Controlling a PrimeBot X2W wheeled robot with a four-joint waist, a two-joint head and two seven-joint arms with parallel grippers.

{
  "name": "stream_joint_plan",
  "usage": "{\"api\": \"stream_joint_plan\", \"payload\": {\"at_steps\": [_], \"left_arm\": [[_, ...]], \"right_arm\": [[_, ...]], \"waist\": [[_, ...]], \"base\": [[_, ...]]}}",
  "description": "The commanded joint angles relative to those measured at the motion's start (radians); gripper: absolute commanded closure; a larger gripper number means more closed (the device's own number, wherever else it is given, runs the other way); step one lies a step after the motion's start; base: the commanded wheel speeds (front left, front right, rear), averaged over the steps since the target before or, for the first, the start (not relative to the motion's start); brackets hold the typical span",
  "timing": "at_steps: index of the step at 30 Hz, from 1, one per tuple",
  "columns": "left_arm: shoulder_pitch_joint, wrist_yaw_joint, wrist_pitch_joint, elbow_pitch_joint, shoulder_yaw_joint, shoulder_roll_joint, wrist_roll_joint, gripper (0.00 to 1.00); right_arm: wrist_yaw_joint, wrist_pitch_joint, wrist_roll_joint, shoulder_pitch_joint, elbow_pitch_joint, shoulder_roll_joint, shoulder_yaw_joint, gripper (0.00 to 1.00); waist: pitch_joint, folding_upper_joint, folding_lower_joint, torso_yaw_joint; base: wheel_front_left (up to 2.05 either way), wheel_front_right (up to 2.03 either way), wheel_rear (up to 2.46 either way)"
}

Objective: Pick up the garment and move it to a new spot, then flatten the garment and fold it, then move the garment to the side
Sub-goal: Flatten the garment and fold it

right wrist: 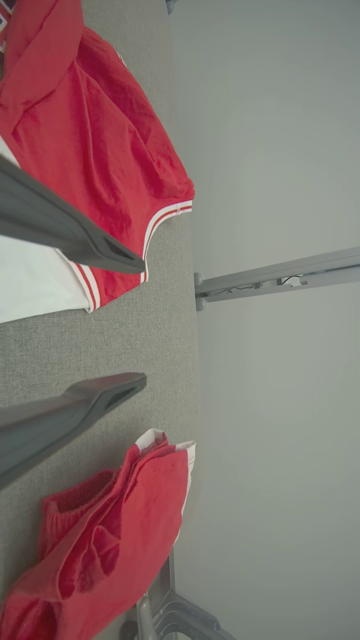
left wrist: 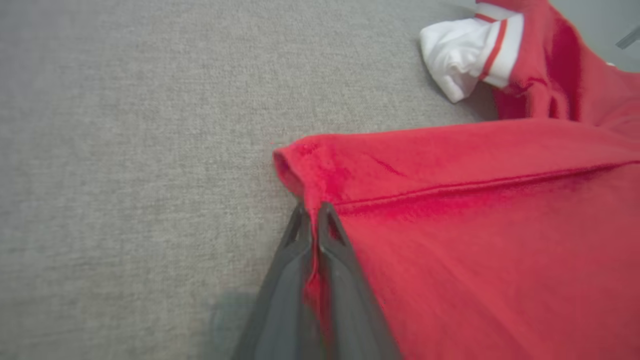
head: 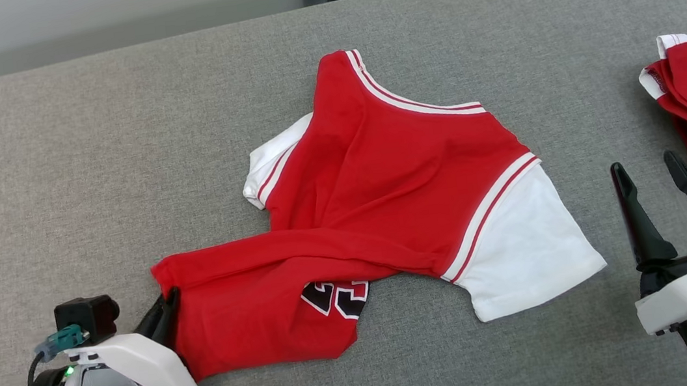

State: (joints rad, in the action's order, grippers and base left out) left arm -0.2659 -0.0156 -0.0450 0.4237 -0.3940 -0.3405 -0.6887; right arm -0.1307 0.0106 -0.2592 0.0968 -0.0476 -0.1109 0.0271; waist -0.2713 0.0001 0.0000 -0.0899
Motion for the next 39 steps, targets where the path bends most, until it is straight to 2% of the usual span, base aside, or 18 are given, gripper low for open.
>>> {"api": "stream_joint_plan", "payload": {"at_steps": [1, 5, 9, 21, 22, 23, 24, 30, 33, 39], "left_arm": [[0.005, 0.004, -0.010, 0.016, -0.016, -0.001, 0.004, 1.00], [0.007, 0.000, 0.004, 0.009, -0.018, -0.004, 0.010, 1.00], [0.007, -0.010, 0.013, -0.006, -0.011, -0.011, 0.012, 1.00], [-0.009, -0.014, 0.021, -0.011, -0.022, -0.011, 0.019, 1.00], [-0.012, -0.015, 0.025, -0.012, -0.023, -0.012, 0.020, 1.00], [-0.014, -0.018, 0.030, -0.014, -0.022, -0.012, 0.022, 1.00], [-0.015, -0.021, 0.037, -0.019, -0.019, -0.014, 0.021, 1.00], [-0.003, -0.044, 0.102, -0.094, 0.011, -0.035, 0.036, 1.00], [0.001, -0.063, 0.114, -0.166, 0.022, -0.059, 0.052, 1.00], [-0.017, -0.107, 0.071, -0.326, 0.038, -0.120, 0.085, 1.00]], "right_arm": [[0.000, 0.008, 0.001, -0.009, 0.007, -0.001, 0.011, 0.00], [0.000, -0.003, -0.004, -0.035, 0.027, 0.004, 0.025, 0.00], [0.000, -0.007, -0.003, -0.052, 0.102, -0.003, 0.028, 0.00], [0.000, 0.053, -0.062, 0.024, 0.449, 0.013, -0.096, 0.00], [0.000, 0.057, -0.068, 0.028, 0.467, 0.012, -0.102, 0.04], [0.000, 0.063, -0.071, 0.031, 0.483, 0.008, -0.109, 0.55], [0.000, 0.068, -0.079, 0.035, 0.493, 0.007, -0.116, 1.00], [0.000, 0.107, -0.151, 0.057, 0.476, -0.035, -0.147, 1.00], [0.000, 0.130, -0.158, 0.081, 0.423, -0.072, -0.147, 1.00], [0.000, 0.132, -0.131, 0.155, 0.266, -0.139, -0.137, 1.00]], "waist": [[0.000, -0.0001, 0.0000, -0.002], [-0.002, -0.0001, 0.0000, -0.001], [-0.011, -0.0001, 0.0000, -0.001], [-0.028, -0.0001, 0.0000, 0.014], [-0.029, -0.0001, 0.0000, 0.016], [-0.029, -0.0001, 0.0000, 0.017], [-0.029, -0.0001, 0.0000, 0.019], [-0.012, -0.0001, 0.0000, 0.020], [-0.001, -0.0001, 0.0000, 0.022], [0.025, -0.0001, 0.0000, 0.015]], "base": [[0.00, 0.00, 0.00], [0.00, 0.00, 0.00], [0.00, 0.00, 0.00], [0.00, 0.00, 0.00], [0.00, 0.00, 0.00], [0.00, 0.00, 0.00], [0.00, 0.00, 0.00], [0.00, 0.00, 0.00], [0.00, 0.00, 0.00], [0.00, 0.00, 0.00]]}}
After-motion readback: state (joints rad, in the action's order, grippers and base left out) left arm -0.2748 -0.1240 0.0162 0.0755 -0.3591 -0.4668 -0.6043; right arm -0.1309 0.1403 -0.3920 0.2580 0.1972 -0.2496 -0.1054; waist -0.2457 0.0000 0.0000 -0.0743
